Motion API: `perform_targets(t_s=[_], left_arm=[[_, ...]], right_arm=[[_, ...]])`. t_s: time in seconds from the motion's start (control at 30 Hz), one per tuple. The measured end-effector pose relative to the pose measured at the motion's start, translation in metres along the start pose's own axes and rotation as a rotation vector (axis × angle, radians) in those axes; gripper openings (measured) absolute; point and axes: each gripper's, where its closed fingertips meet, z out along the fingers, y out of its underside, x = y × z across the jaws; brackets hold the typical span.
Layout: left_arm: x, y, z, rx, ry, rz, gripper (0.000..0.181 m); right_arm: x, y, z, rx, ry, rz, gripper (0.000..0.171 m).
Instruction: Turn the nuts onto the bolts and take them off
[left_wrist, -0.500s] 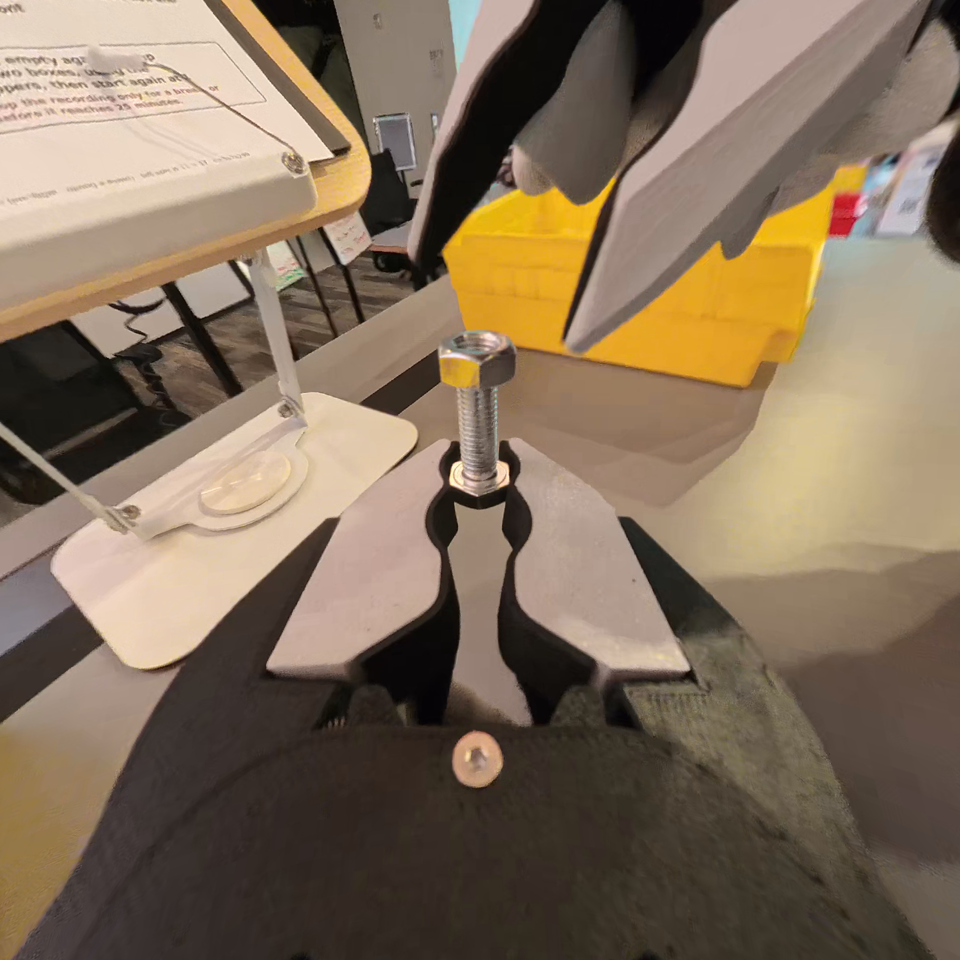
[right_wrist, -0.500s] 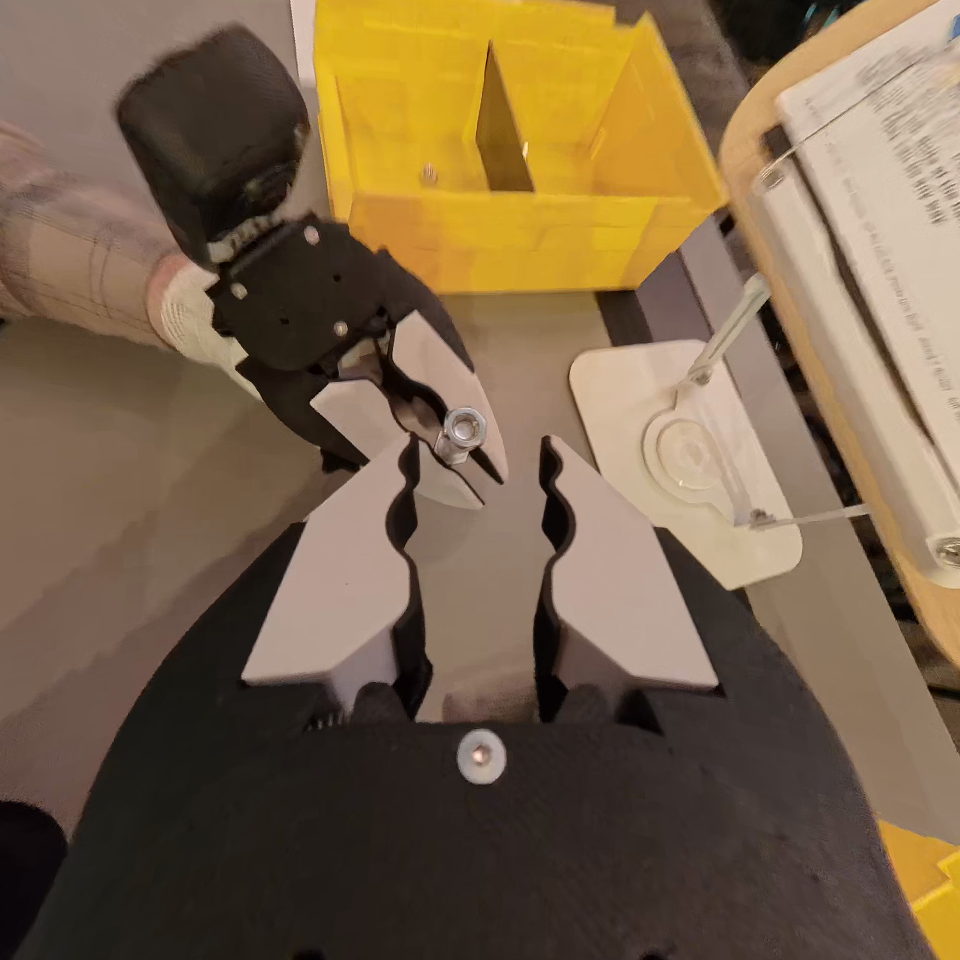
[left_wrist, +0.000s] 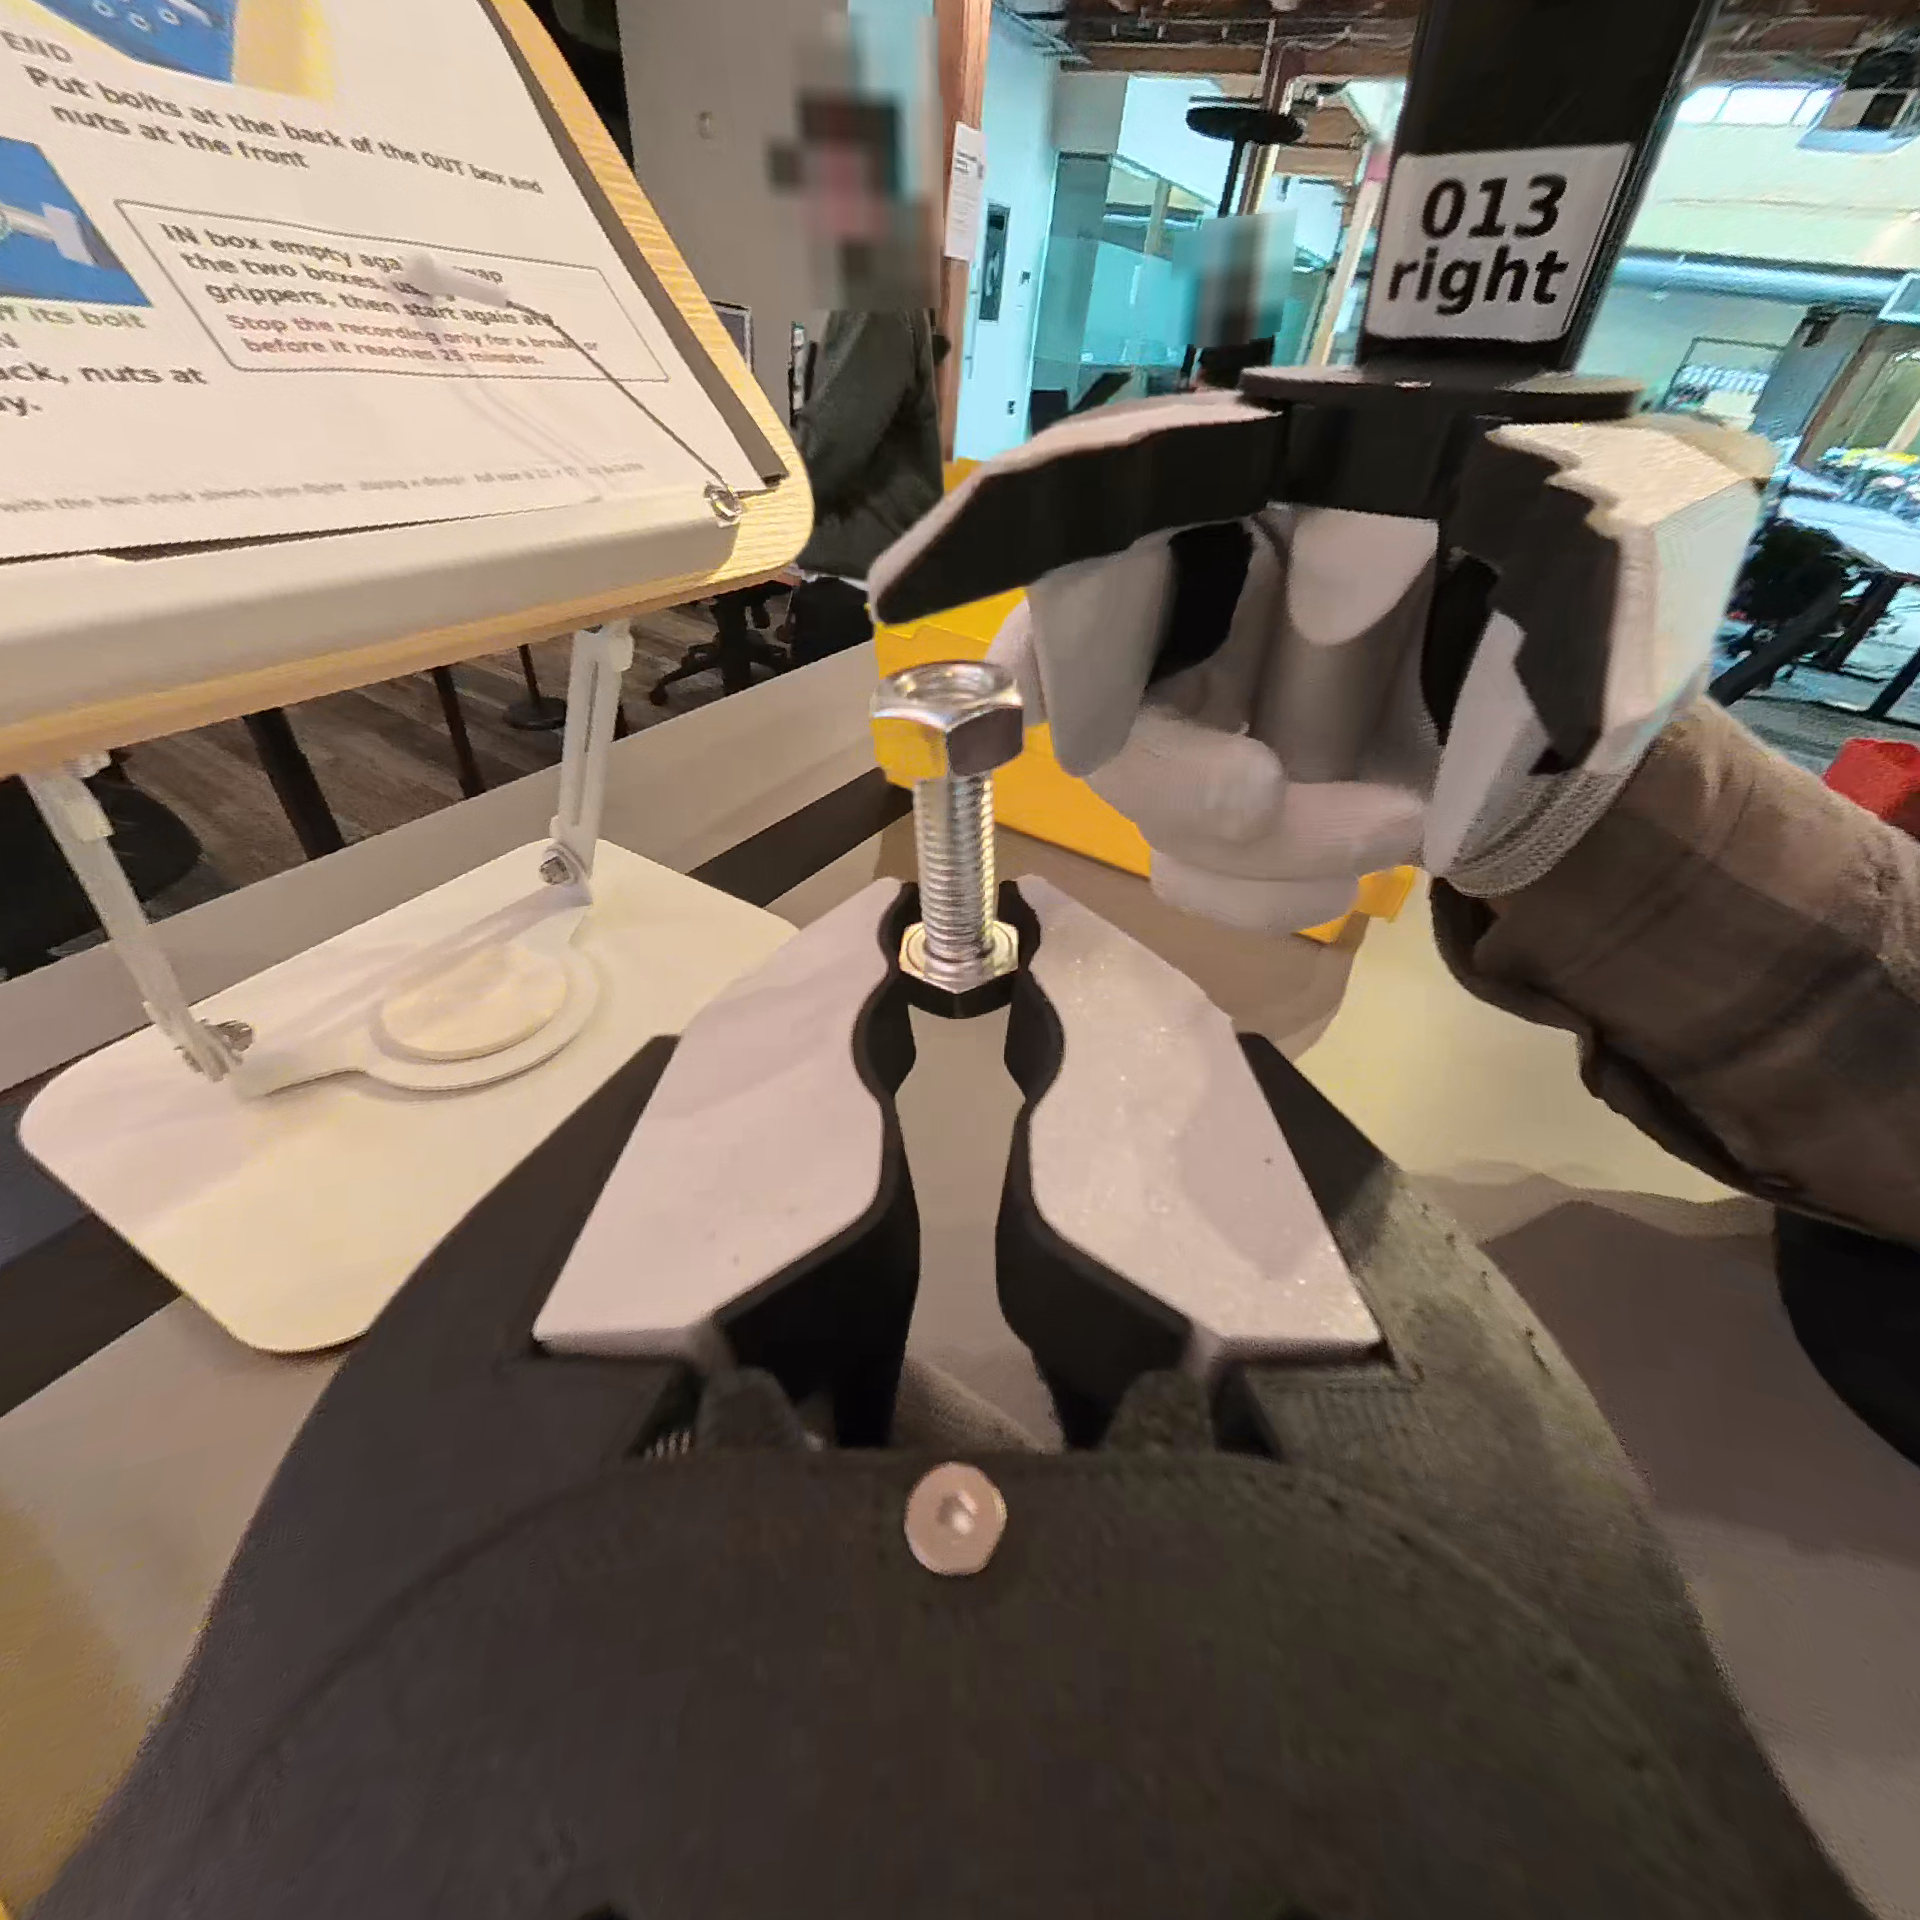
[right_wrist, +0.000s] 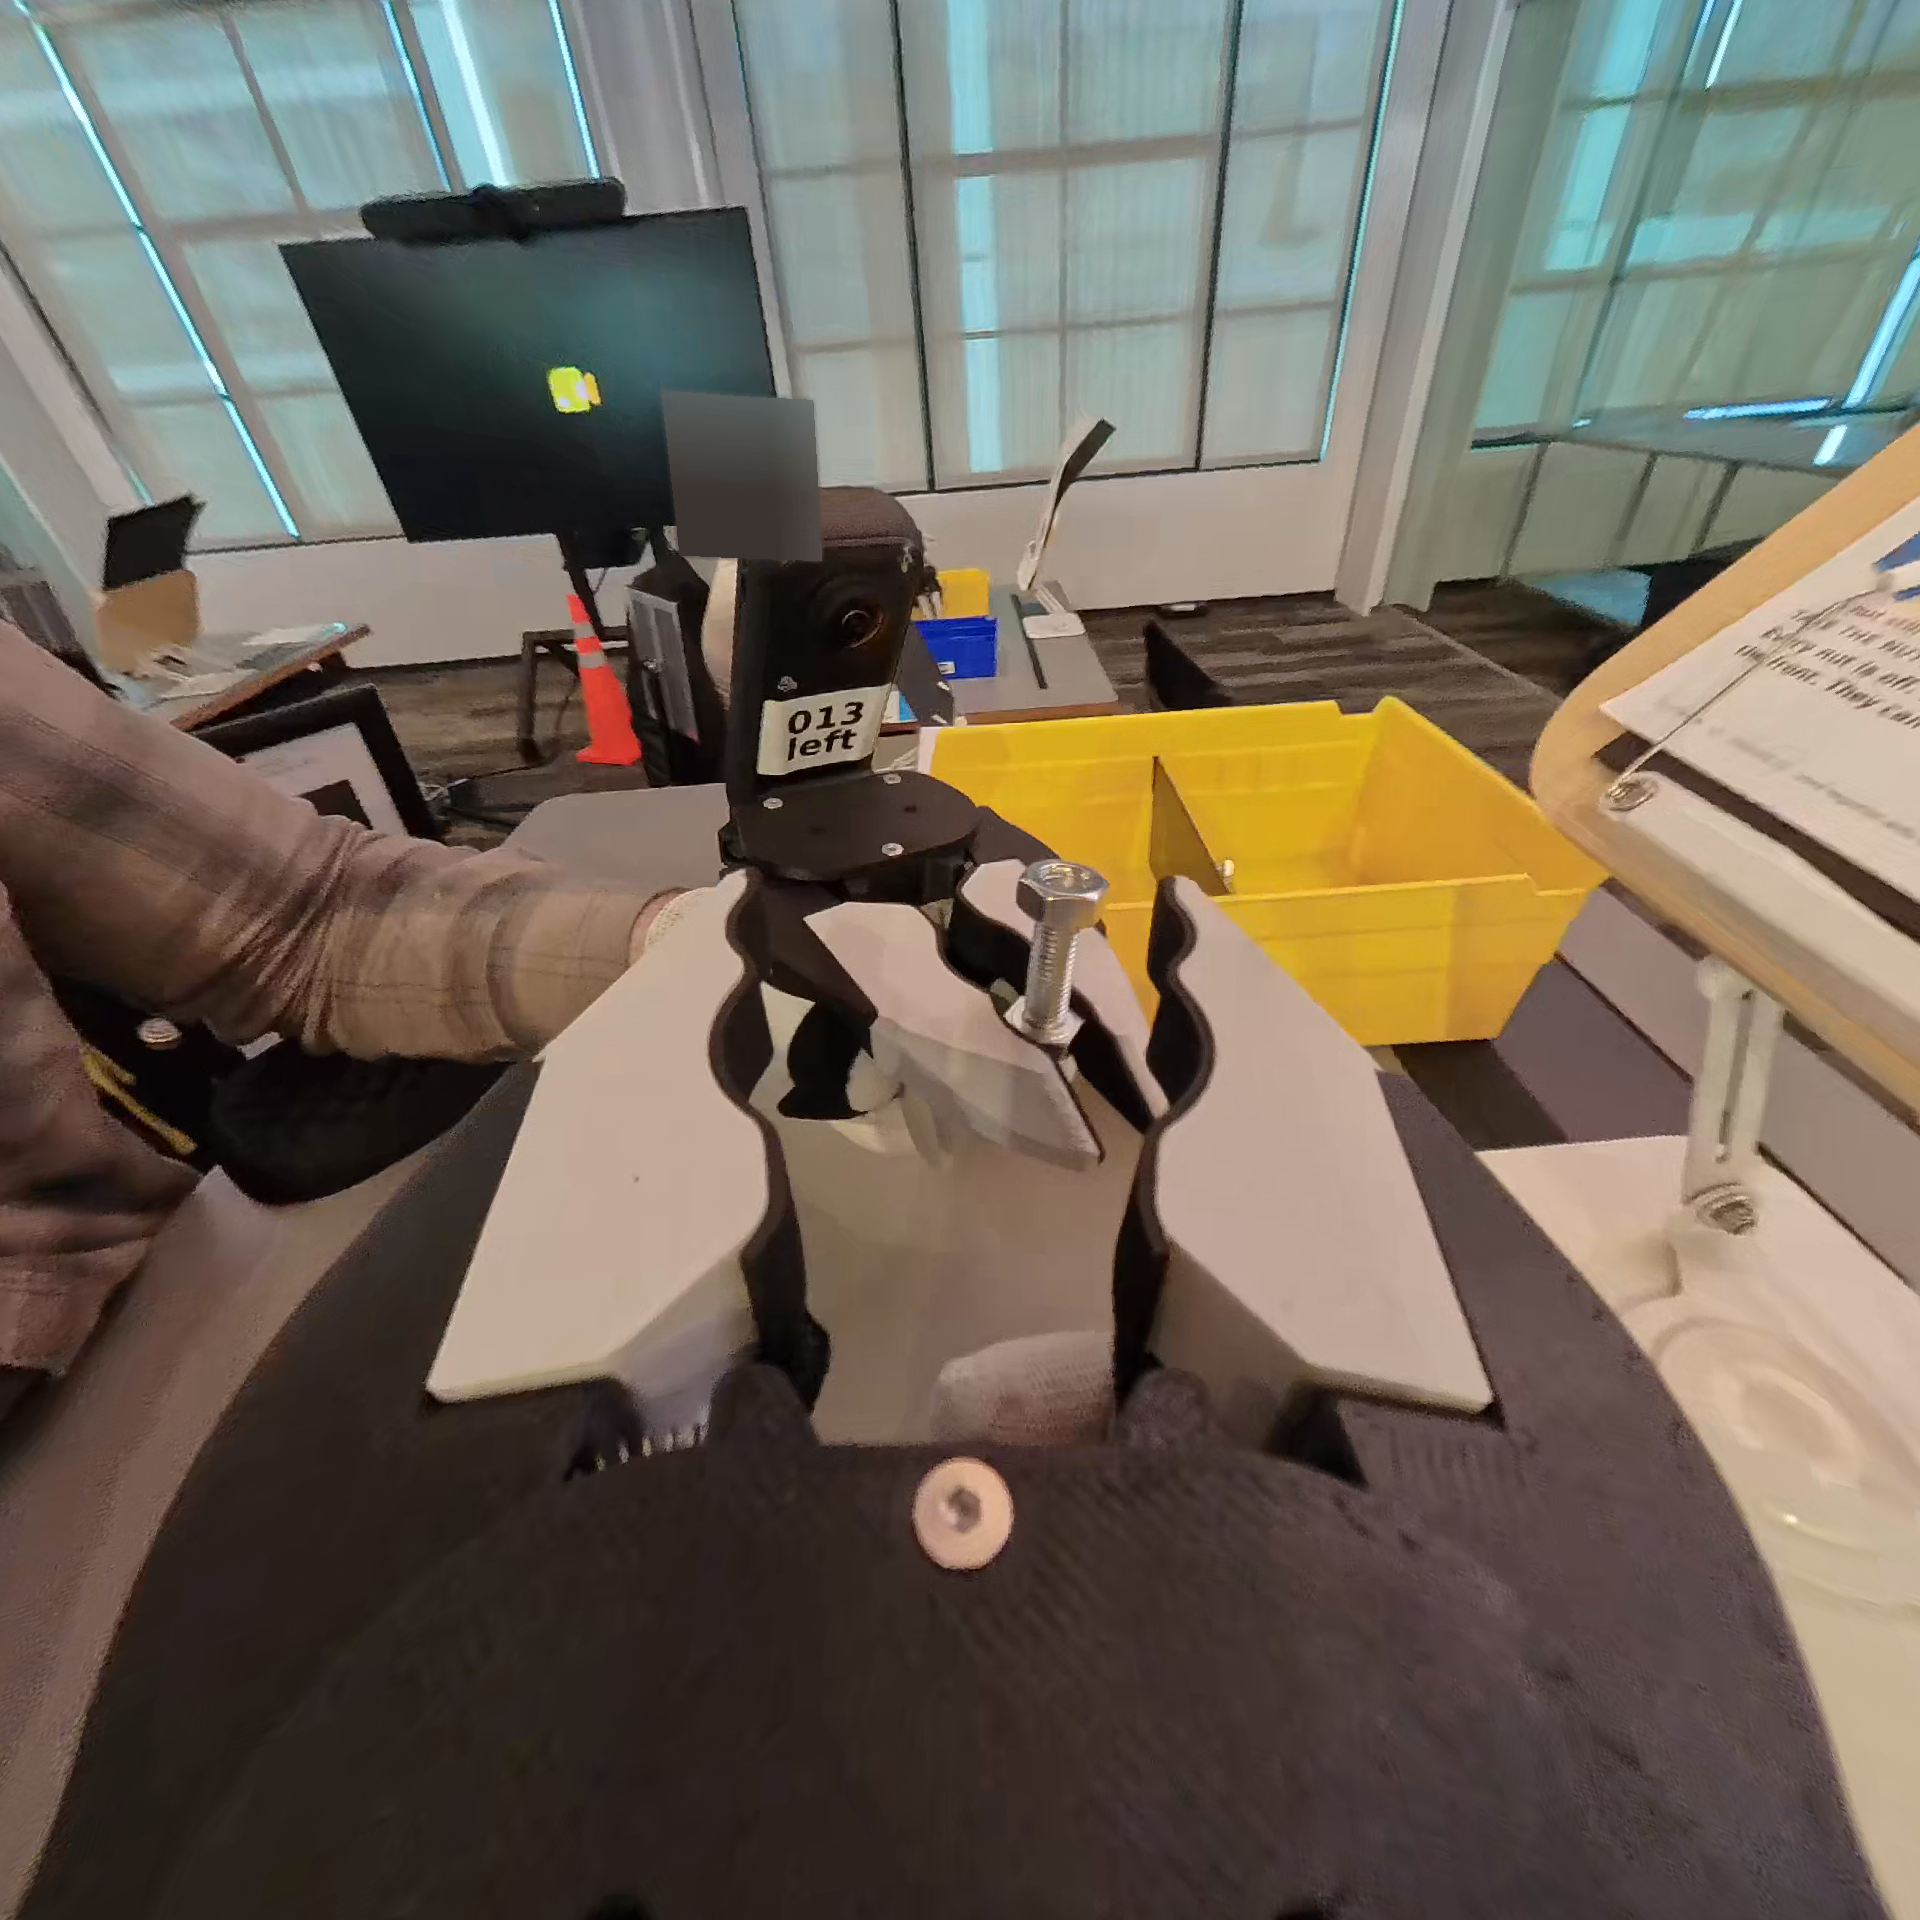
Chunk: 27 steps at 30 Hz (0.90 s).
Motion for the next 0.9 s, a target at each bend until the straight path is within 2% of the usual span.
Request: perform_targets(t_s=[0.03, 0.47, 0.7, 0.73, 0.8, 0.9], left_arm=[[-0.001, 0.001, 0.000, -0.006, -0.008, 0.009, 0.014], [-0.004, 0.006, 0.001, -0.027, -0.023, 0.022, 0.014], [-0.004, 0.007, 0.002, -0.038, -0.032, 0.036, 0.014], [-0.005, 0.008, 0.002, -0.040, -0.033, 0.035, 0.014], [-0.006, 0.008, 0.001, -0.040, -0.037, 0.031, 0.014], [-0.005, 0.008, 0.002, -0.039, -0.034, 0.033, 0.014]], right_arm=[[0.001, 0.003, 0.002, -0.011, 0.003, 0.000, 0.072], [-0.006, 0.007, -0.002, -0.046, -0.023, -0.032, 0.063], [-0.007, 0.012, 0.001, -0.069, -0.021, -0.041, 0.069], [-0.007, 0.012, 0.000, -0.071, -0.026, -0.040, 0.067], [-0.018, 0.010, -0.006, -0.058, -0.102, -0.036, 0.033], [-0.010, 0.009, -0.009, -0.061, -0.058, -0.033, 0.039]])
